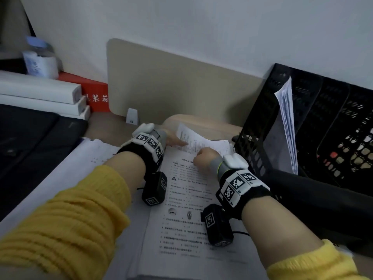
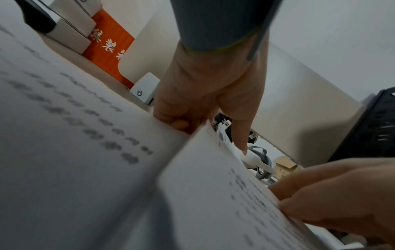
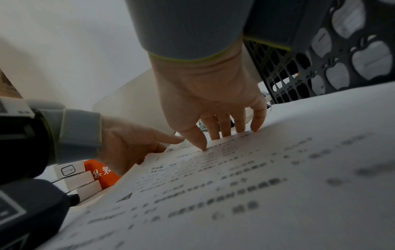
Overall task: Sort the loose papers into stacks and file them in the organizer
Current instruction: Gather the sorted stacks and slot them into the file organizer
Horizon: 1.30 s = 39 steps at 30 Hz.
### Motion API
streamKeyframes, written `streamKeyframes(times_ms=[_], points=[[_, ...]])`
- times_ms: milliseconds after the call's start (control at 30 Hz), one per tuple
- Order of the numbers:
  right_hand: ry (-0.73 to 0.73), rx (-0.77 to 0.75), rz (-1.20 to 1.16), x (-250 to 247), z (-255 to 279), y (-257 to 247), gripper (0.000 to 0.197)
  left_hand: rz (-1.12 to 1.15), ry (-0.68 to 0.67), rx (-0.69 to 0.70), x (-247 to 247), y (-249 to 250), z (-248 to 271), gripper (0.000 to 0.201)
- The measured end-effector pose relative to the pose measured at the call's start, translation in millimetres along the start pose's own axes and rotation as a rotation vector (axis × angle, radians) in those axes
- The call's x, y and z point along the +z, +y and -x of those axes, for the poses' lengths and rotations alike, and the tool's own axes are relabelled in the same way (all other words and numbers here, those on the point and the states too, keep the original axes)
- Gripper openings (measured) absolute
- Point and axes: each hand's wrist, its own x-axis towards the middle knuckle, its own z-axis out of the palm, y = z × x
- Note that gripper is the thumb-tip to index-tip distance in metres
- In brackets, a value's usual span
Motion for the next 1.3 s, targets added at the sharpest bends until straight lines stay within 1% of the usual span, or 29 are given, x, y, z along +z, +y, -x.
streamKeyframes(times_ms=[33, 133, 167, 200, 233, 267, 300, 333, 400, 433, 500, 633, 700, 800, 867, 933, 1033, 1067, 1100, 1133, 1167, 1200, 1233, 1267, 1300], points=[[0.007, 0.001, -0.002, 1, -1, 0, 0.005, -0.006, -0.031, -0.008, -2, -2, -5, 0.091], [0.013, -0.004, -0.008, 1, -2, 1, 0.007, 0.036, 0.012, 0.001, -3, -1, -11, 0.068], [0.017, -0.006, -0.019, 1, -3, 2, 0.013, 0.021, 0.022, 0.001, -1, 2, -5, 0.07], [0.025, -0.007, -0.029, 2, -3, 3, 0.019, -0.016, 0.027, -0.005, 0, 4, -2, 0.079], [0.034, -0.006, -0.036, 2, -3, 4, 0.023, -0.062, 0.018, 0.007, 2, 6, -1, 0.082], [0.045, -0.008, -0.043, 2, -3, 4, 0.026, -0.094, 0.03, 0.026, 3, 10, 4, 0.074], [0.049, -0.011, -0.049, 2, -3, 5, 0.027, -0.115, 0.061, 0.05, 4, 12, 10, 0.059], [0.05, -0.015, -0.054, 2, -3, 5, 0.027, -0.114, 0.094, 0.07, 4, 14, 14, 0.047], [0.048, -0.023, -0.062, 1, -3, 6, 0.02, -0.079, 0.103, 0.112, 6, 18, 21, 0.038], [0.046, -0.023, -0.067, 1, -3, 6, 0.017, -0.059, 0.089, 0.14, 7, 18, 22, 0.037], [0.044, -0.02, -0.074, 1, -4, 7, 0.019, -0.022, 0.073, 0.146, 9, 18, 23, 0.038], [0.054, -0.032, -0.089, -1, -3, 10, 0.022, 0.072, 0.164, 0.156, 10, 16, 22, 0.03], [0.068, -0.034, -0.112, -3, -3, 13, 0.016, 0.133, 0.225, 0.189, 8, 16, 24, 0.029], [0.058, -0.022, -0.12, -6, -1, 16, 0.013, 0.264, 0.328, 0.291, 5, 18, 30, 0.029], [0.017, -0.01, -0.134, -8, 1, 17, 0.023, 0.334, 0.401, 0.37, 2, 20, 35, 0.028], [-0.026, -0.009, -0.137, -8, 2, 17, 0.032, 0.343, 0.452, 0.434, -1, 22, 41, 0.025], [-0.016, -0.017, -0.156, -12, 6, 15, 0.034, 0.371, 0.499, 0.505, -11, 30, 56, 0.023], [-0.018, -0.03, -0.15, -12, 8, 14, 0.033, 0.398, 0.508, 0.543, -15, 32, 64, 0.024], [-0.009, -0.045, -0.065, -14, 13, 13, 0.028, 0.42, 0.528, 0.577, -19, 34, 74, 0.025], [-0.001, -0.059, -0.009, -16, 13, 15, 0.017, 0.453, 0.545, 0.618, -23, 36, 81, 0.026], [0.014, -0.035, -0.055, -19, 19, 13, 0.007, 0.49, 0.565, 0.656, -29, 38, 88, 0.024], [0.076, 0.012, -0.161, -21, 19, 13, 0.014, 0.527, 0.587, 0.697, -33, 40, 92, 0.021], [0.108, 0.008, -0.158, -23, 20, 12, 0.019, 0.56, 0.622, 0.737, -38, 41, 102, 0.015], [0.174, 0.026, -0.157, -23, 20, 13, 0.02, 0.596, 0.662, 0.776, -42, 42, 113, 0.012], [0.251, 0.044, -0.309, -23, 16, 13, 0.022, 0.632, 0.702, 0.808, -47, 43, 120, 0.013]])
